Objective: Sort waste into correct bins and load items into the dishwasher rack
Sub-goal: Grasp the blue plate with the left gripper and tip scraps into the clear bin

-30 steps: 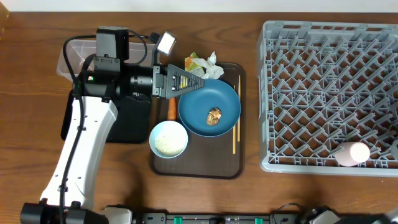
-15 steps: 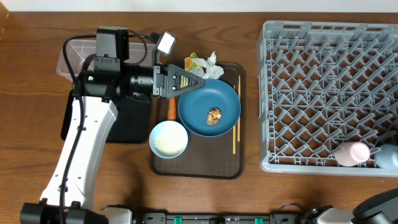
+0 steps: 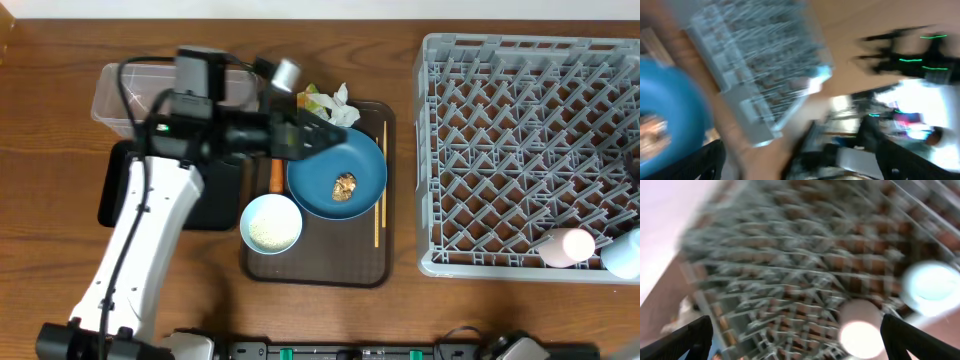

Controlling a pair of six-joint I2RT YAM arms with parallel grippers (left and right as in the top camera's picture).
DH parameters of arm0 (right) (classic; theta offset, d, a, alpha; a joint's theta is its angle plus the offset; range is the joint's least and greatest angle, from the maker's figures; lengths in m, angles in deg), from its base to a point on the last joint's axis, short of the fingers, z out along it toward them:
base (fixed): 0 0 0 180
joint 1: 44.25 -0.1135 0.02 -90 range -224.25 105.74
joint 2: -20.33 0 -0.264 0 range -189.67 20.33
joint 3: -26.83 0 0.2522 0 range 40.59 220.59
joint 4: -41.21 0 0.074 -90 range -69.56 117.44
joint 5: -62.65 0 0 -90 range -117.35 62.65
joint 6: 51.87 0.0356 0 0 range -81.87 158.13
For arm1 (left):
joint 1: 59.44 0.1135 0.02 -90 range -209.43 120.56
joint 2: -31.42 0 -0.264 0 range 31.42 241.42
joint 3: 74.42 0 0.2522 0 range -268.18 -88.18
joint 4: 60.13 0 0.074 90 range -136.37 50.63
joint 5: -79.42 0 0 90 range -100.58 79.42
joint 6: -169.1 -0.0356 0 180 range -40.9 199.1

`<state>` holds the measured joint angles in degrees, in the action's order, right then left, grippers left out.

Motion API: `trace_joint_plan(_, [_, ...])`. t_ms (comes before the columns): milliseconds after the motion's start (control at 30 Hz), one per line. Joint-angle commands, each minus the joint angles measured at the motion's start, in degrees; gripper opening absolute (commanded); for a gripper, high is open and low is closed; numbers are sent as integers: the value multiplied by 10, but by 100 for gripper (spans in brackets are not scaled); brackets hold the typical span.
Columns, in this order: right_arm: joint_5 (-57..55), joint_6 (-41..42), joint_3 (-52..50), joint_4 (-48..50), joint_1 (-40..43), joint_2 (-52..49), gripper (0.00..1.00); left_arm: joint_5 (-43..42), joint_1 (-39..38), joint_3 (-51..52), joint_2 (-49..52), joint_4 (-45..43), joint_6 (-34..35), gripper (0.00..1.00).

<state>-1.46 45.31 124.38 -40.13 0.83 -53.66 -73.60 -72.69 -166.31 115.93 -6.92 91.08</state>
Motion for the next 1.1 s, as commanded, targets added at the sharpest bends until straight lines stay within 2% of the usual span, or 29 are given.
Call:
trace_joint_plan(0, [27,-17,4,1,-68,26,99,291,-57,-4,-9,26,-3,95])
trace_joint_plan(67, [26,-17,4,0,-107,32,99,428,-85,-4,-5,49,-3,95])
trace_joint_plan(133, [7,-1,4,-2,-145,32,99,566,-108,-2,7,69,-3,90])
trace_joint_plan(233, [-23,30,4,-1,-173,31,99,639,-112,5,30,79,-3,86])
trace_joint_plan(367, [-26,31,4,-1,-182,31,99,646,-93,9,83,88,16,84])
trace_joint_plan(533, [-26,28,4,-5,-182,31,97,587,-76,9,164,83,20,82])
trace_joint_plan(600, [-26,21,4,-9,-182,31,97,588,-76,9,190,77,18,75])
trace_joint_plan(700, [-26,20,4,-12,-182,31,96,588,-76,9,233,69,19,56])
trace_joint_plan(900, [-26,20,4,-13,-182,31,95,587,-76,9,272,48,18,26])
trace_joint_plan(1067, [-25,21,4,-11,-182,31,95,587,-76,9,285,21,16,25])
